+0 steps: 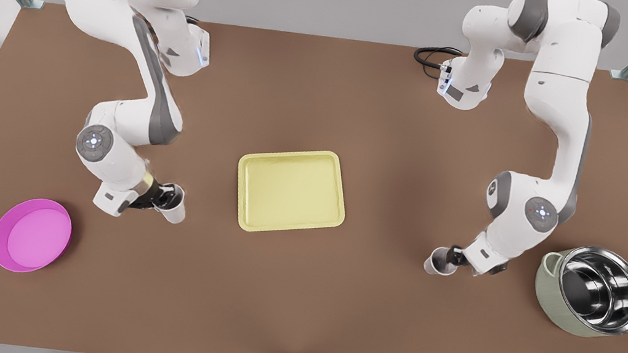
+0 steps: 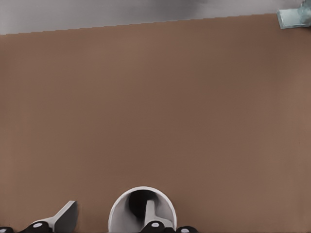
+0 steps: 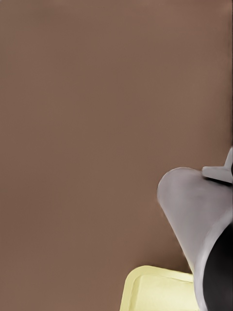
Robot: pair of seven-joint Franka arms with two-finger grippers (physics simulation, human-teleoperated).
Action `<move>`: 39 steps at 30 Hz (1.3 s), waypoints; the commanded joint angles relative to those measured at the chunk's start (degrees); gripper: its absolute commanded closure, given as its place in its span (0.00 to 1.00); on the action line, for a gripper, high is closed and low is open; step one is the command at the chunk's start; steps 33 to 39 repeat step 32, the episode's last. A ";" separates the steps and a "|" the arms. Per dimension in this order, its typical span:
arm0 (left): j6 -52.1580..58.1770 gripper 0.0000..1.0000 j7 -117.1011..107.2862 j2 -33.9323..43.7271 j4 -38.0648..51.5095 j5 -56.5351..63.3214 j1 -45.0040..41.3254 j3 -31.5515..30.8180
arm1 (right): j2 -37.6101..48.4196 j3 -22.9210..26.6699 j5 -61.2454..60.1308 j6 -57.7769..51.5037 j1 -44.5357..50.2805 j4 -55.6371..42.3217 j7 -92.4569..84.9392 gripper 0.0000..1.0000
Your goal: Use the left arm to pick up the white IKEA cup from the tray and place it on the middle-left position; use the right arm to pick up the white IKEA cup from the tray and place it on the middle-right position
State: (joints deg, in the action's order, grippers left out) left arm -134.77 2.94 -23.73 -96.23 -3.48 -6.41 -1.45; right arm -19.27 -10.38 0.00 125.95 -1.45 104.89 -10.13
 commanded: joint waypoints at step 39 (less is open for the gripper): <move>34.57 0.00 -6.37 15.47 3.50 1.10 -0.71 1.71 | -3.76 -0.78 5.01 -41.67 -6.11 -32.11 12.59 0.00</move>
